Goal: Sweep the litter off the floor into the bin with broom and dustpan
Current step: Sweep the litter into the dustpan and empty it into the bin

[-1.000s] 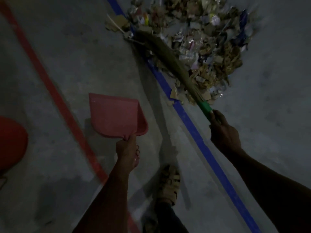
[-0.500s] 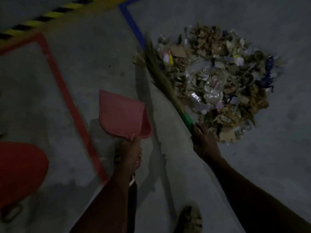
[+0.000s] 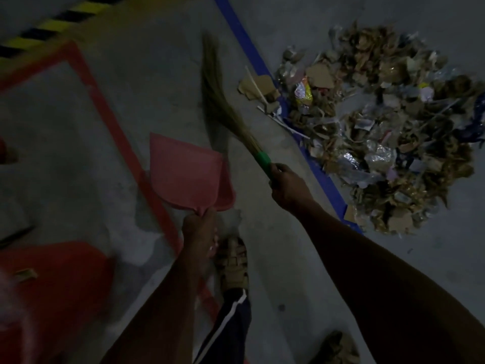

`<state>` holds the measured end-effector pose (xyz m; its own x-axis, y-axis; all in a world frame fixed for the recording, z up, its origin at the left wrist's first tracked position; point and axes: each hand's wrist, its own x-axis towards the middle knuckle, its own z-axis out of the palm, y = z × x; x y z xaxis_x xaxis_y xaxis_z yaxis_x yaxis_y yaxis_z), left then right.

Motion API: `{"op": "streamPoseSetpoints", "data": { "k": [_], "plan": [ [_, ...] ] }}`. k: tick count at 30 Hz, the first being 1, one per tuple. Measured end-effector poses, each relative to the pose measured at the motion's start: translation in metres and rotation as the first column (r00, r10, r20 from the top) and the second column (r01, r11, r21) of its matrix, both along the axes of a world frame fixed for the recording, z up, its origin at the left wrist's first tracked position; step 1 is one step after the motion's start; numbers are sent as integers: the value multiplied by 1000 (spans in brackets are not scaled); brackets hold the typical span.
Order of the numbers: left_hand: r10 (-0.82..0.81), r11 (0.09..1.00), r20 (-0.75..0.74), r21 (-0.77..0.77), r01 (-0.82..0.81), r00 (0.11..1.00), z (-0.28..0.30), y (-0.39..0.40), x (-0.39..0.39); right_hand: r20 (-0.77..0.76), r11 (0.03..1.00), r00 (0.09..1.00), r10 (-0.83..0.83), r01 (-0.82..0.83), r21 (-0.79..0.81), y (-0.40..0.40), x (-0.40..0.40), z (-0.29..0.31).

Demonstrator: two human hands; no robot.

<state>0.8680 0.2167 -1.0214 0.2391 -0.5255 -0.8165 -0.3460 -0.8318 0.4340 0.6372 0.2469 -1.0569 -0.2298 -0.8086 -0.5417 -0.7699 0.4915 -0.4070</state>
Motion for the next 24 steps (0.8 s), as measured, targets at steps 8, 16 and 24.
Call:
{"op": "streamPoseSetpoints", "data": {
  "k": [8, 16, 24],
  "plan": [
    [-98, 995, -16, -30, 97, 995, 0, -36, 18, -35, 959, 961, -275, 277, 55, -40, -25, 9],
    [-183, 981, -49, -65, 180, 982, 9, -34, -20, -75, 825, 826, -558, 563, 52, 16, -63, 17],
    [-269, 963, -140, -9, 271, 953, 14, 7, -91, -268, 737, 707, -654, 676, -14, 110, -98, 42]
  ]
}}
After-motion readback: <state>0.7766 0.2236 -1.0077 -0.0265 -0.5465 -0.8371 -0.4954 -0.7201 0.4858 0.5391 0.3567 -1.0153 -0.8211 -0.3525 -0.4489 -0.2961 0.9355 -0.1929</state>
